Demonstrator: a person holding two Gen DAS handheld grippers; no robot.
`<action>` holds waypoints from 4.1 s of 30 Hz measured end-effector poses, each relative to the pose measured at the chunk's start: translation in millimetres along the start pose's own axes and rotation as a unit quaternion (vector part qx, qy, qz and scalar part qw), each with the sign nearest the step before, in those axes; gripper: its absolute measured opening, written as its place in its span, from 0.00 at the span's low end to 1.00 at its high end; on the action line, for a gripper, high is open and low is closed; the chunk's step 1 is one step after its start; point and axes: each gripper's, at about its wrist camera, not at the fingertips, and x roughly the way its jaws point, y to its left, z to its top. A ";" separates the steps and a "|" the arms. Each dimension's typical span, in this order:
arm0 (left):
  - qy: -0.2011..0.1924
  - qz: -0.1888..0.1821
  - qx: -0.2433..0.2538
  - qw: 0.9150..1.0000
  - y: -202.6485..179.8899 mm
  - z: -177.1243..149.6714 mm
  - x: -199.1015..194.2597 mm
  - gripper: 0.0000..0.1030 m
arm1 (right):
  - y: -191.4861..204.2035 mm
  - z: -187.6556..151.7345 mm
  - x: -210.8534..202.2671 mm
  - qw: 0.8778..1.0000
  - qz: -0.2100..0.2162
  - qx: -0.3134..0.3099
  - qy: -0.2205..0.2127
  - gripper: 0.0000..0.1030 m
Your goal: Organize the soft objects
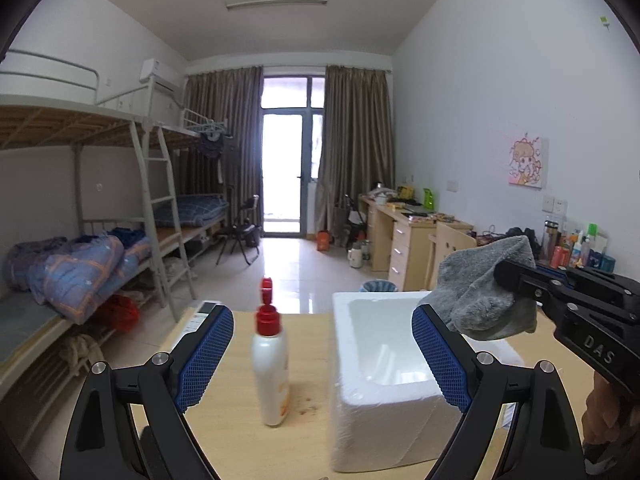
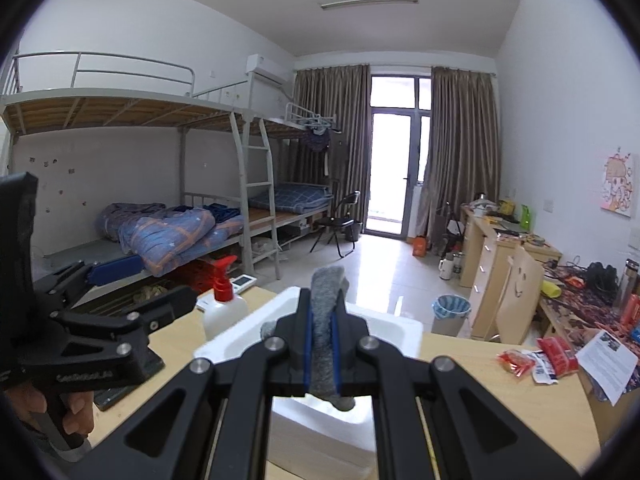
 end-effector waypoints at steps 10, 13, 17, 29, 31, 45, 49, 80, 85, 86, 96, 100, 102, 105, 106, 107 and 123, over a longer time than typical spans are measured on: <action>0.000 0.016 -0.009 1.000 18.7 -6.7 -9.7 0.89 | 7.1 -1.7 14.7 1.000 0.002 0.002 0.008 0.10; -0.001 0.011 -0.008 1.000 18.8 -7.3 -8.2 0.89 | 6.2 -3.6 17.9 1.000 -0.001 0.003 0.011 0.10; -0.002 0.006 -0.007 1.000 20.2 -9.7 -6.5 0.89 | 6.1 -3.8 23.0 1.000 -0.002 0.005 0.015 0.10; -0.003 -0.004 -0.007 1.000 14.6 -12.8 -7.5 0.89 | -3.0 -10.6 42.6 0.998 -0.004 0.032 0.047 0.32; -0.001 -0.004 -0.009 1.000 15.2 -11.9 -7.1 0.89 | -4.4 -10.5 43.3 0.998 0.001 0.039 0.049 0.51; 0.000 -0.001 -0.020 1.000 16.7 -11.8 -7.0 0.89 | -2.1 -10.7 39.0 0.998 0.027 0.043 0.048 0.79; 0.000 0.001 -0.020 1.000 16.9 -11.9 -7.2 0.89 | -1.1 -11.2 38.5 0.998 0.025 0.040 0.050 0.81; -0.020 -0.008 -0.014 1.000 -8.2 -10.4 -63.1 0.92 | -1.2 -14.0 -48.2 0.999 0.008 0.039 0.008 0.95; -0.027 -0.016 -0.010 0.999 -20.9 -13.9 -81.1 0.94 | -6.9 -17.7 -70.4 0.999 -0.005 0.044 -0.001 0.99; -0.027 -0.020 -0.008 0.999 -23.8 -14.5 -84.3 0.95 | -8.4 -18.0 -73.6 0.999 -0.007 0.045 -0.002 0.99; -0.037 -0.026 -0.002 0.999 -44.4 -20.8 -105.3 0.99 | -12.1 -26.5 -103.7 0.998 -0.025 0.048 -0.017 0.99; -0.038 -0.032 0.004 0.999 -51.7 -21.5 -109.8 0.99 | -15.8 -31.9 -112.7 0.998 -0.033 0.051 -0.020 1.00; -0.041 -0.036 0.005 0.999 -55.2 -22.4 -113.7 0.99 | -16.5 -33.9 -116.8 0.998 -0.036 0.052 -0.022 1.00; -0.044 -0.042 0.008 0.998 -60.3 -22.8 -117.8 0.99 | -17.8 -37.6 -123.9 0.998 -0.041 0.050 -0.024 1.00; -0.045 -0.042 0.007 0.998 -61.2 -23.8 -119.5 0.99 | -17.7 -38.8 -125.6 0.998 -0.043 0.050 -0.025 1.00; -0.045 -0.044 0.006 0.998 -61.9 -24.9 -120.7 0.99 | -17.9 -40.3 -127.7 0.997 -0.045 0.050 -0.026 1.00; -0.061 -0.033 -0.001 0.998 -63.7 -66.6 -134.2 0.99 | -16.0 -90.1 -142.4 0.996 -0.065 0.048 -0.036 1.00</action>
